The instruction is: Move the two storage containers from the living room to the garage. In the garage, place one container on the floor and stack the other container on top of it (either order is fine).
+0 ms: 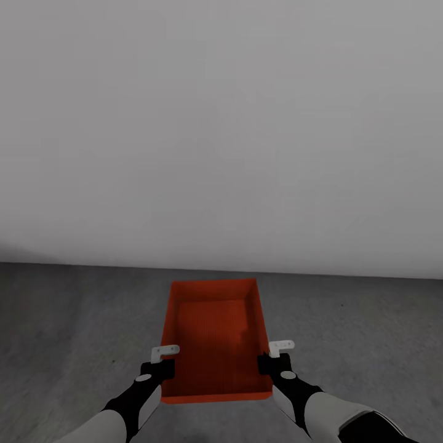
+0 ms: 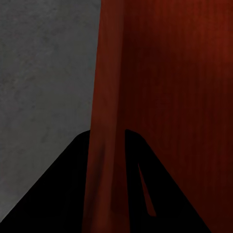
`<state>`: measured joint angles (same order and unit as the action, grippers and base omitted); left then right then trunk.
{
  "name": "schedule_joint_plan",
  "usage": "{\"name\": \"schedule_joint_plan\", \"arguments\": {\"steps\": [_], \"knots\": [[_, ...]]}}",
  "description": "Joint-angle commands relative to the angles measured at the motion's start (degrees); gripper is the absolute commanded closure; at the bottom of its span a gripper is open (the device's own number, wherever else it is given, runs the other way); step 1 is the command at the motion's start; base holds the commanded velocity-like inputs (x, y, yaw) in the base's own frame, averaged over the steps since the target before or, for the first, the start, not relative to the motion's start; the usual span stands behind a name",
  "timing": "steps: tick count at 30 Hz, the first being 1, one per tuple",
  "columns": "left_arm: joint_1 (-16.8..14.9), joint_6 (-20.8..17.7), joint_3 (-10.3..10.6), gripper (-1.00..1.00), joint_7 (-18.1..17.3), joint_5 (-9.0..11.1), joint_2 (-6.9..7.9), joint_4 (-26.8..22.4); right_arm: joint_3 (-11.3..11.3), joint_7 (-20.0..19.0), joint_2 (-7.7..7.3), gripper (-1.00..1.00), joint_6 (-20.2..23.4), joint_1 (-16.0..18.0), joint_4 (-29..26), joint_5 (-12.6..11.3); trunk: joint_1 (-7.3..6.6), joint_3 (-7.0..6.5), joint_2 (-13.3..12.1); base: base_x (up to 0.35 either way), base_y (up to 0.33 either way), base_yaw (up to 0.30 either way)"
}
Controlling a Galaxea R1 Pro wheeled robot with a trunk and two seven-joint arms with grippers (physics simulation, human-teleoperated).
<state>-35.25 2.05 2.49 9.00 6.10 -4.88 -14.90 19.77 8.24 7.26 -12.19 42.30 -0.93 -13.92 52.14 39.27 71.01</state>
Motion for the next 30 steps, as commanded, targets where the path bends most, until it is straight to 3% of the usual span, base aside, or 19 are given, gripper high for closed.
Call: {"name": "schedule_joint_plan", "arguments": {"steps": [1, 7, 19, 30], "knots": [[0.0, 0.2, -0.3, 1.00, 1.6, 0.7, 0.49, 0.2, -2.0, 0.2, 0.03, 1.00, -2.0, 0.1, -0.1, 0.2, 0.22, 0.23, 0.4, 0.000, 0.000, 0.000], [0.0, 0.2, -0.3, 1.00, 1.6, 0.7, 0.49, 0.2, -2.1, 0.2, 0.03, 1.00, -2.0, 0.1, -0.2, 0.1, 1.54, 1.30, 2.8, 0.000, 0.000, -0.088], [0.0, 0.2, -0.3, 1.00, 1.6, 0.7, 0.49, 0.2, -2.1, 0.2, 0.03, 1.00, -2.0, 0.1, -0.2, 0.1, 4.18, 3.46, 7.7, 0.000, 0.000, -0.252], [0.0, 0.2, -0.3, 1.00, 1.6, 0.7, 0.49, 0.2, -2.1, 0.2, 0.03, 1.00, -2.0, 0.1, -0.1, 0.2, 6.59, 5.43, 12.1, 0.000, 0.000, -0.033]]}}
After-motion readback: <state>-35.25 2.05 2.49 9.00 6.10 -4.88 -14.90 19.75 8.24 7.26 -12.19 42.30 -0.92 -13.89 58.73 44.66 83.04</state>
